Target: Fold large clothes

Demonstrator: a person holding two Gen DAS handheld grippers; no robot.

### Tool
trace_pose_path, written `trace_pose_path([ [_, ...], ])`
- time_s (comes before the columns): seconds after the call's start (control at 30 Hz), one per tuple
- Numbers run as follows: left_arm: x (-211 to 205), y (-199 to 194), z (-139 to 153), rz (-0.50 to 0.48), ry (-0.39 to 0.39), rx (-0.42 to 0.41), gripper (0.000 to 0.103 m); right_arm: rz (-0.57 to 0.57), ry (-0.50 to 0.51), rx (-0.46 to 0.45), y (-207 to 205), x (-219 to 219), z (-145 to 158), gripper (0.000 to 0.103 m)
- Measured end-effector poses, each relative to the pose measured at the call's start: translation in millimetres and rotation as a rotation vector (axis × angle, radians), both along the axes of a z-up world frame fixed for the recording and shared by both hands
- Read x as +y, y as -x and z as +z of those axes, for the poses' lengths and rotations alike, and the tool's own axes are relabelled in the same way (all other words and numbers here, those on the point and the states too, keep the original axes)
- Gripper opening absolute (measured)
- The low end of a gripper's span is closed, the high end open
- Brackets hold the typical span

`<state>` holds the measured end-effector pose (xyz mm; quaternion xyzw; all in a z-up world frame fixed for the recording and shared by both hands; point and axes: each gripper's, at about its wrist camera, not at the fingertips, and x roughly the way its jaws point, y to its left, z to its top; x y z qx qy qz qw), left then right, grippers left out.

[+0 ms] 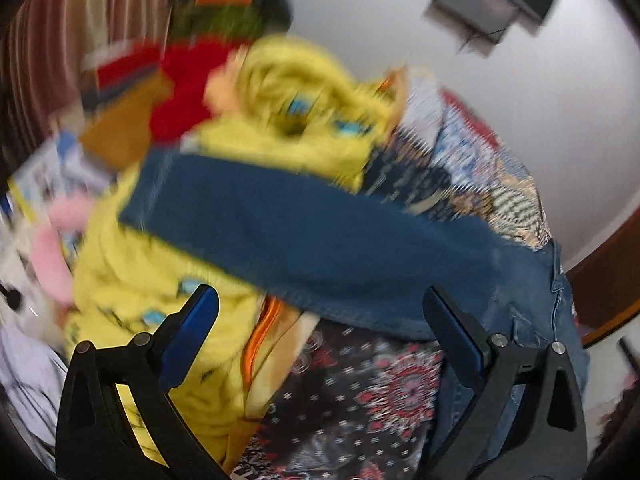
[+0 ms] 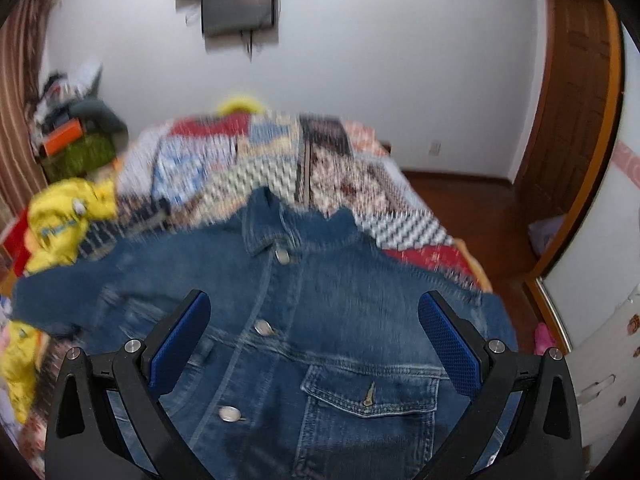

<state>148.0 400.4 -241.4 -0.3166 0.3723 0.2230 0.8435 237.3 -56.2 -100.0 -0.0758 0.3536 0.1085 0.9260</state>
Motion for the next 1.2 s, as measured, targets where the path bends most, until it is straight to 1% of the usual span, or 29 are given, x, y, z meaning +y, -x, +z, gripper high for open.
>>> trace_pose_path([
  [0.03,9,2,-11,0.002,0.057,0.000,0.102,0.000,0.023,0.027,-4,1,-7,0.103],
  [0.1,27,5,-32,0.016,0.182,-0.011,0.096,-0.001,0.048,0.055,-10,2,-17,0.103],
  [0.13,33,5,-40,0.024,0.226,-0.021,0.089,-0.001,0.057,0.070,-12,2,-20,0.103],
  [0.17,43,5,-49,0.039,0.277,-0.028,0.085,-0.001,0.060,0.078,-13,2,-24,0.103],
  [0.2,49,5,-55,0.050,0.308,-0.040,0.084,-0.001,0.060,0.086,-14,2,-26,0.103],
  [0.27,62,4,-64,0.079,0.370,-0.071,0.078,0.003,0.052,0.104,-16,2,-28,0.103],
  [0.3,69,2,-69,0.098,0.411,-0.083,0.077,0.002,0.051,0.109,-17,2,-29,0.103],
  [0.33,74,0,-73,0.109,0.436,-0.094,0.077,0.001,0.051,0.113,-18,1,-31,0.103],
  [0.37,79,-4,-74,0.118,0.441,-0.097,0.077,0.001,0.050,0.116,-20,2,-32,0.103],
  [0.43,85,-12,-77,0.137,0.410,-0.066,0.077,-0.001,0.045,0.123,-25,3,-34,0.103],
  [0.47,88,-15,-80,0.150,0.414,-0.046,0.077,-0.001,0.043,0.126,-27,3,-35,0.103],
  [0.5,89,-18,-84,0.166,0.434,-0.042,0.077,-0.001,0.040,0.130,-28,3,-35,0.103],
  [0.57,90,-21,-89,0.188,0.439,-0.035,0.077,0.001,0.031,0.131,-28,3,-34,0.103],
  [0.63,90,-28,-90,0.191,0.409,-0.008,0.076,-0.004,0.024,0.124,-28,2,-32,0.103],
  [0.7,90,-36,-86,0.206,0.369,0.023,0.068,-0.004,0.017,0.122,-27,1,-30,0.103],
  [0.73,89,-40,-83,0.206,0.341,0.038,0.059,-0.004,0.011,0.126,-27,0,-30,0.103],
  [0.77,87,-44,-76,0.201,0.302,0.053,0.041,-0.003,0.007,0.130,-26,-1,-29,0.103],
  [0.8,84,-50,-65,0.187,0.242,0.073,0.032,-0.002,0.003,0.133,-25,-2,-29,0.103],
  [0.83,79,-55,-56,0.180,0.185,0.100,0.019,0.000,0.000,0.134,-24,-4,-28,0.103],
  [0.87,75,-60,-45,0.174,0.117,0.129,0.010,0.002,-0.001,0.133,-22,-6,-27,0.103],
  [0.9,67,-67,-30,0.155,0.040,0.149,0.010,0.001,0.000,0.130,-21,-8,-26,0.103],
  [0.93,60,-72,-17,0.144,-0.018,0.158,0.009,-0.002,0.003,0.123,-19,-10,-24,0.103],
  [0.97,53,-77,-3,0.132,-0.072,0.160,0.008,-0.006,0.006,0.117,-18,-12,-23,0.103],
  [1.0,45,-84,15,0.107,-0.123,0.141,0.007,-0.009,0.009,0.111,-16,-15,-21,0.103],
  [1.07,26,-95,46,0.065,-0.184,0.097,0.006,-0.011,0.007,0.101,-14,-22,-17,0.103],
  [1.1,12,-99,68,0.033,-0.217,0.058,0.006,-0.012,0.006,0.097,-13,-25,-16,0.103],
  [1.2,-31,-112,122,-0.066,-0.269,-0.053,0.006,-0.017,0.002,0.075,-9,-36,-9,0.103],
])
